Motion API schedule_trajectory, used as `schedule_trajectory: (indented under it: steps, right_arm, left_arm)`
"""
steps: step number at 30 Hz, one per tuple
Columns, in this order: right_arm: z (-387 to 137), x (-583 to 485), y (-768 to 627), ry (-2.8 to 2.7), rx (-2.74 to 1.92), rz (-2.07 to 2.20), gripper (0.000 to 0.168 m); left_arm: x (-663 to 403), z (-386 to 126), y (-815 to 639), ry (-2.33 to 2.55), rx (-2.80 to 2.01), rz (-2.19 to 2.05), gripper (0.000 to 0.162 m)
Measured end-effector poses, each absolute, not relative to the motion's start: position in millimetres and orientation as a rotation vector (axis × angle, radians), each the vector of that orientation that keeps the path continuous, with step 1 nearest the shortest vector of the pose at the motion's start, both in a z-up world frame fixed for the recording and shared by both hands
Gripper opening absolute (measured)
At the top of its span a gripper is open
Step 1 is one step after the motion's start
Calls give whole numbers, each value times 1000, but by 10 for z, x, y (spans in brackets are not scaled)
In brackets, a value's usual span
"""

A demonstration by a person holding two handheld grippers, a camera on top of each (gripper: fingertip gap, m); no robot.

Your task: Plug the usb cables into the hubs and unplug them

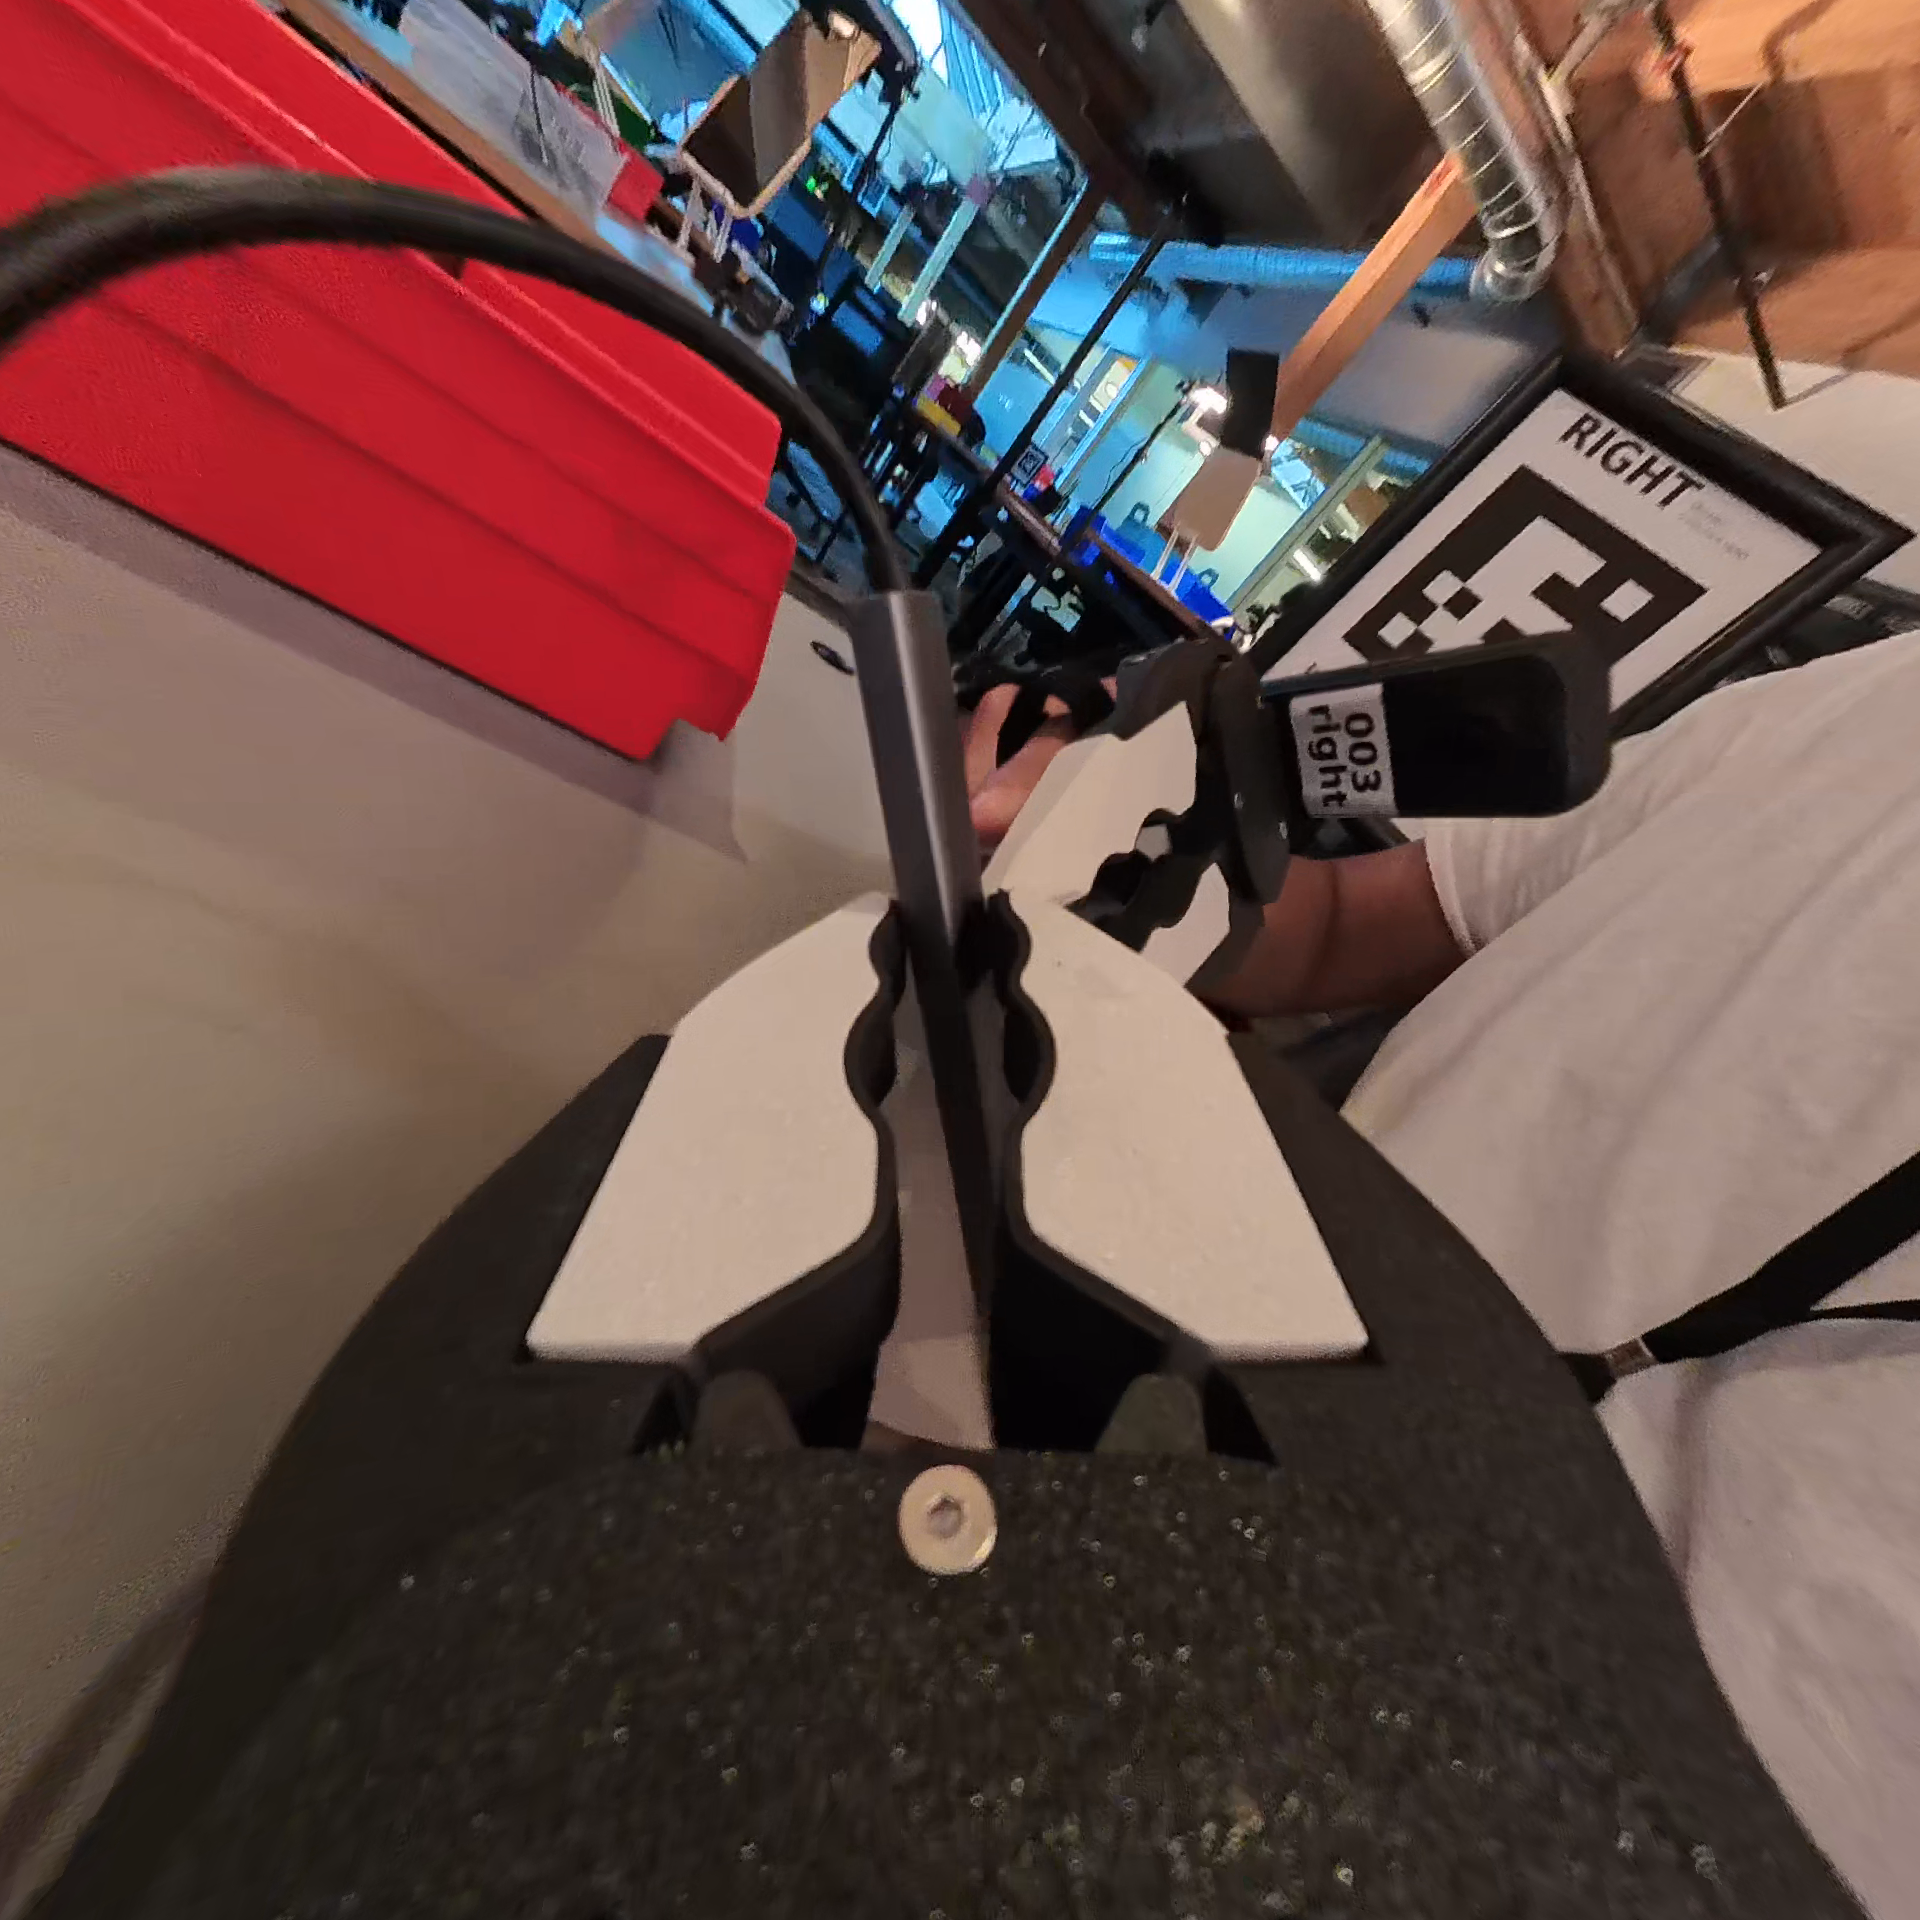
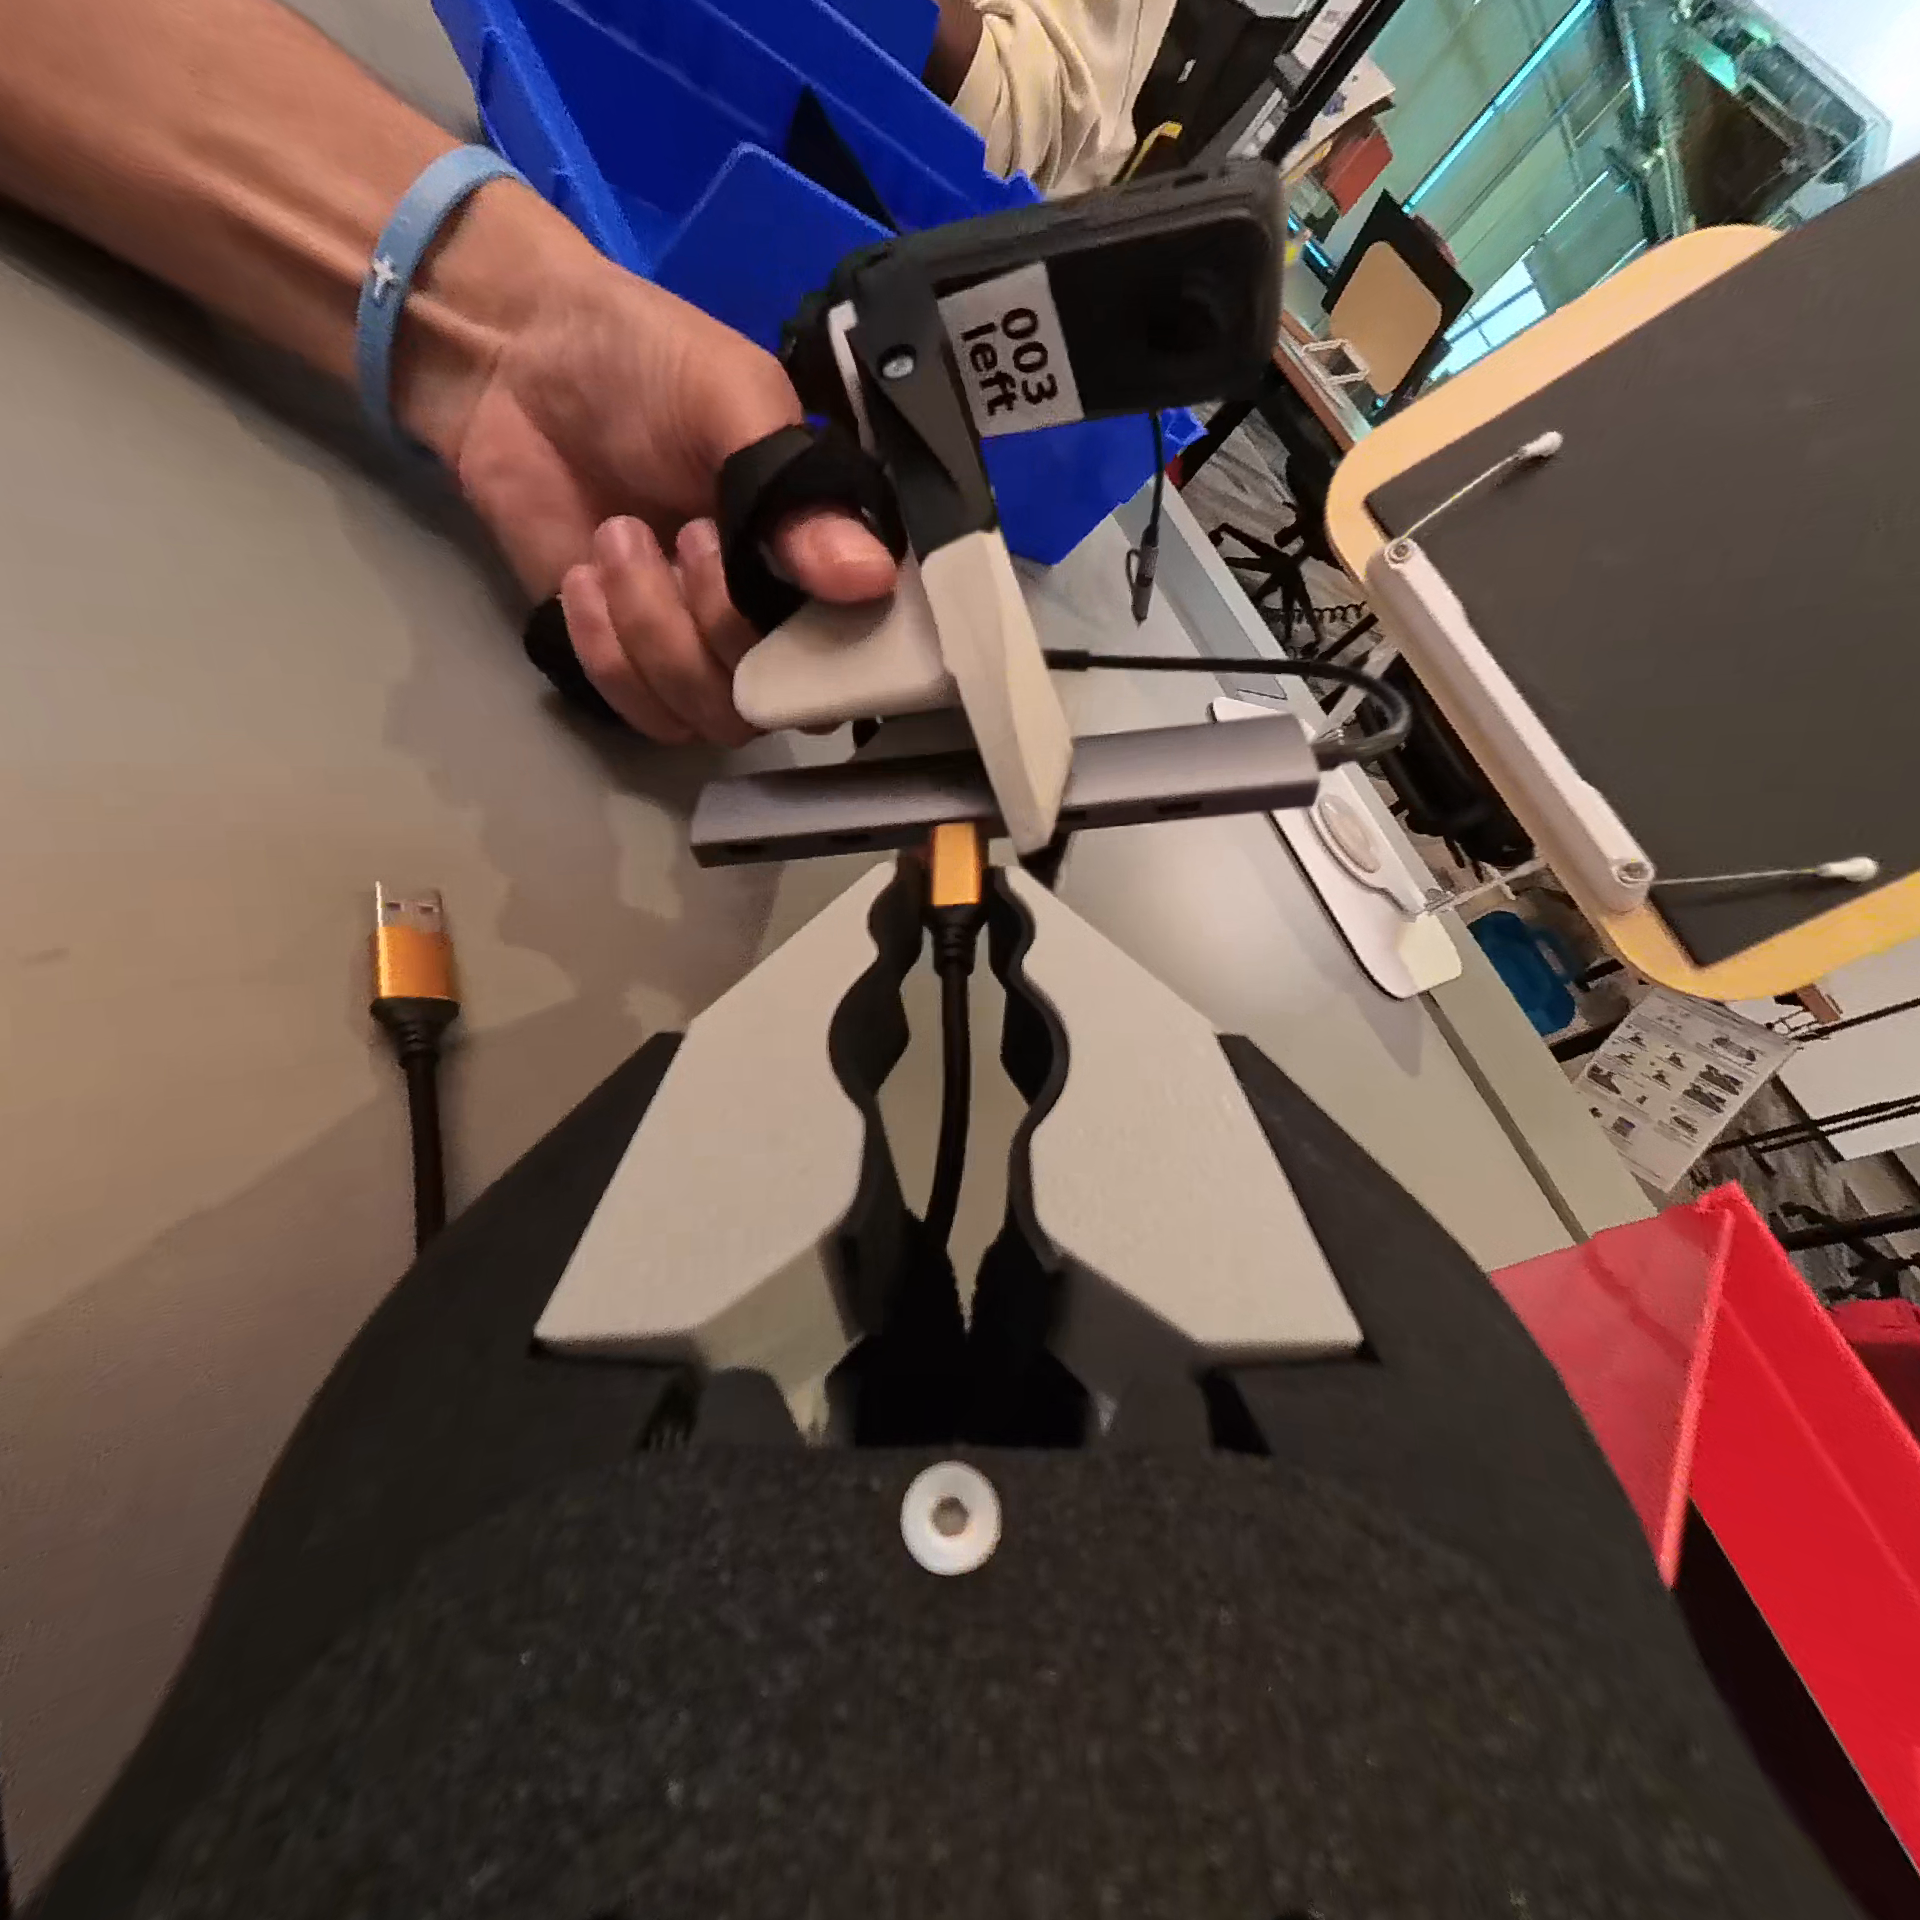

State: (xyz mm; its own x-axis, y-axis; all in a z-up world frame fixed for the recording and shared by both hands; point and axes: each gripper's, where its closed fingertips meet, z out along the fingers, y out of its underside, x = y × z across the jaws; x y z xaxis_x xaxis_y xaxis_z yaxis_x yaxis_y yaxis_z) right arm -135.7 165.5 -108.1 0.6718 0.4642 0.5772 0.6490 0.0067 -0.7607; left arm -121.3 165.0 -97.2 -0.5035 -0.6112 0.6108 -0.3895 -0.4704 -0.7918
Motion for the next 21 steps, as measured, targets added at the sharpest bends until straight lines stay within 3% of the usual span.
schedule_trajectory:
  steps: [21]
  right_arm:
    - [-1008, -1266, 1554, -870, -1618, 40, 10]
  left_arm:
    - [-1379, -1019, 1509, 1741, -1374, -2103, 12]
